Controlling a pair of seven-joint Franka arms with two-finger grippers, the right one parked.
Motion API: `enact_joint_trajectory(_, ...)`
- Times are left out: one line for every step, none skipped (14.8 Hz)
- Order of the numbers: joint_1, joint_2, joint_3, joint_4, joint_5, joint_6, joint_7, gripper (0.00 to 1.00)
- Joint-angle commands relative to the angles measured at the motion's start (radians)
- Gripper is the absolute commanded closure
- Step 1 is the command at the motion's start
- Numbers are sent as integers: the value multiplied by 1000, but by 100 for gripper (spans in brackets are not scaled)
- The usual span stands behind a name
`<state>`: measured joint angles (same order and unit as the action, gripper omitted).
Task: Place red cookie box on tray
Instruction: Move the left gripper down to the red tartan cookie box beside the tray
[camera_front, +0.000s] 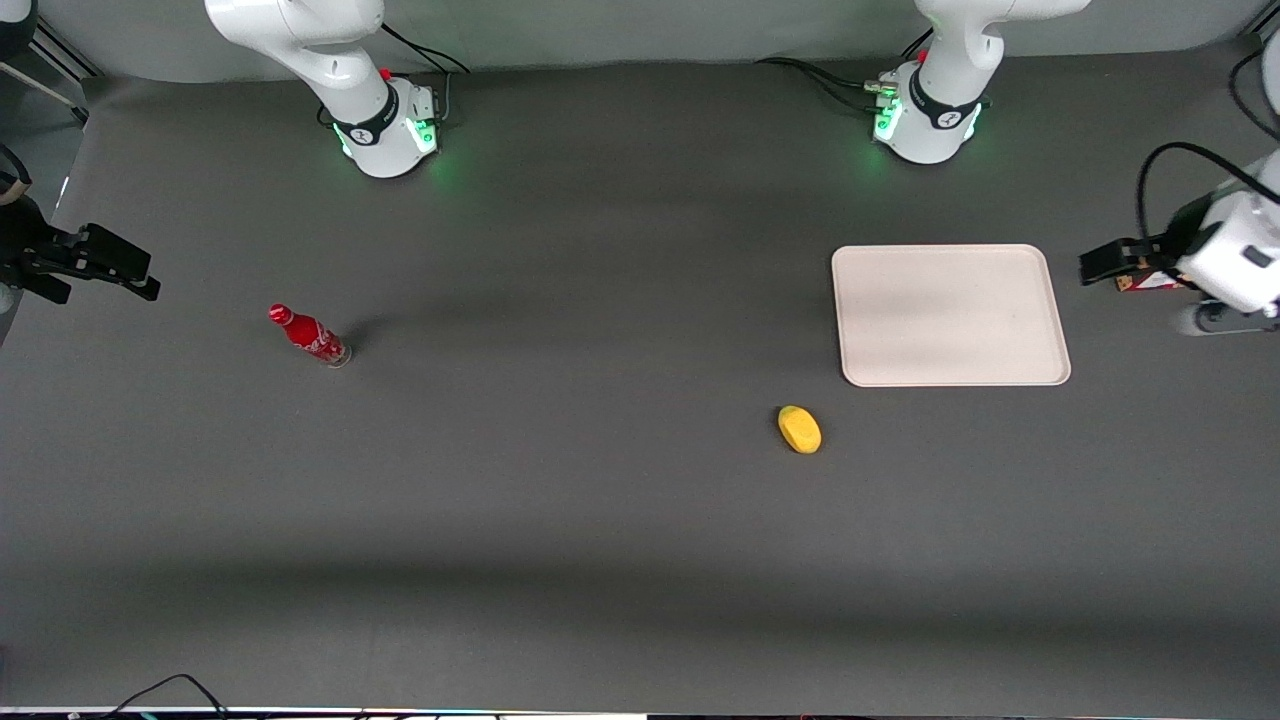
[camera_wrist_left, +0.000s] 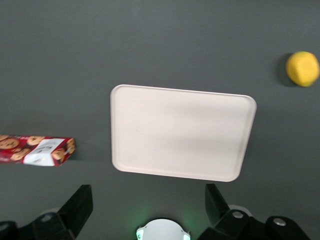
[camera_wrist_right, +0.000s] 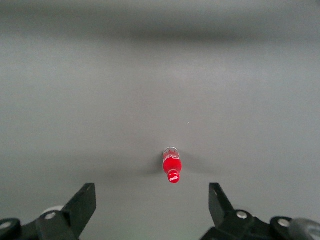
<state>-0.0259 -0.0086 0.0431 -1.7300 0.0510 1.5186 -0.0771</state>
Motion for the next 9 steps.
enact_joint_trajectory(3, 9, 70, 6, 59, -35, -20, 0)
enact_joint_trajectory(3, 7, 107, 4, 61, -35, -16, 0)
enact_joint_trajectory(7, 9, 142, 4, 61, -34, -15, 0)
enact_joint_trajectory(18, 9, 165, 4, 61, -29, -9, 0)
enact_joint_trajectory(39, 9, 178, 6, 61, -25, -7, 0)
enact_joint_trajectory(67, 9, 188, 6, 61, -18, -3, 0)
enact_joint_trajectory(101, 10, 201, 6, 53, -12, -3, 0)
enact_joint_trajectory(139, 12, 205, 6, 47, -11, -3, 0)
enact_joint_trajectory(193, 10, 205, 6, 38, -8, -3, 0)
